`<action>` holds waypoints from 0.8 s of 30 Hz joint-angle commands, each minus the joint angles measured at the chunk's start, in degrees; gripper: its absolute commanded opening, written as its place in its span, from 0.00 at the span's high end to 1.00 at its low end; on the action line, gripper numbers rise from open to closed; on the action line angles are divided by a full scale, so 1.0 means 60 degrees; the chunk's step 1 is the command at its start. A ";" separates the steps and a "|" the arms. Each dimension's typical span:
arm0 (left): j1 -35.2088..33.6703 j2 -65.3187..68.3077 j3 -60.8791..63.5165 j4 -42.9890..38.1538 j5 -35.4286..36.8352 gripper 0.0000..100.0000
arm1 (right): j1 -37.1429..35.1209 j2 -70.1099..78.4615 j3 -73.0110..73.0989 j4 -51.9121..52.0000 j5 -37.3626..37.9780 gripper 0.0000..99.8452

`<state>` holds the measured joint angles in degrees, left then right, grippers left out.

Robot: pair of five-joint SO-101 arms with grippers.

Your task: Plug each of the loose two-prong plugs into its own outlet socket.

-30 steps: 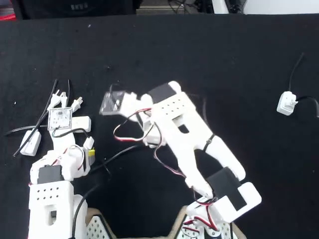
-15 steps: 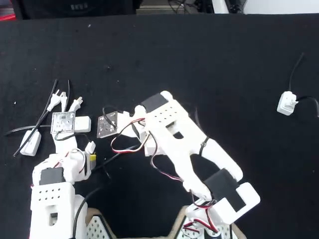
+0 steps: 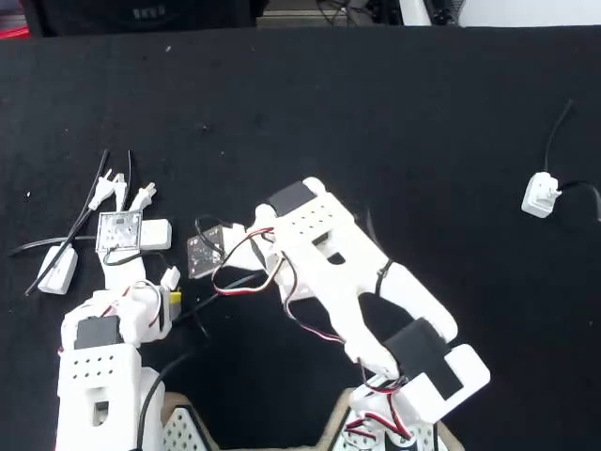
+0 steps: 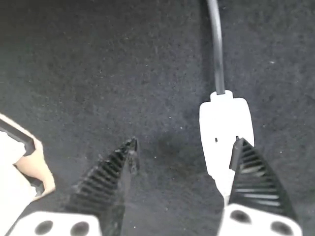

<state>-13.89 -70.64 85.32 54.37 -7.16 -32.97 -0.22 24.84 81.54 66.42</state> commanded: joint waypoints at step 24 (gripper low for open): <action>-0.0095 -0.0088 -0.0168 0.0132 -0.0088 0.77 | 0.1231 0.0916 0.0095 -0.1978 0.1245 0.71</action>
<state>-13.89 -70.64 85.32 54.99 -7.16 -28.48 5.05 25.98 70.73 73.19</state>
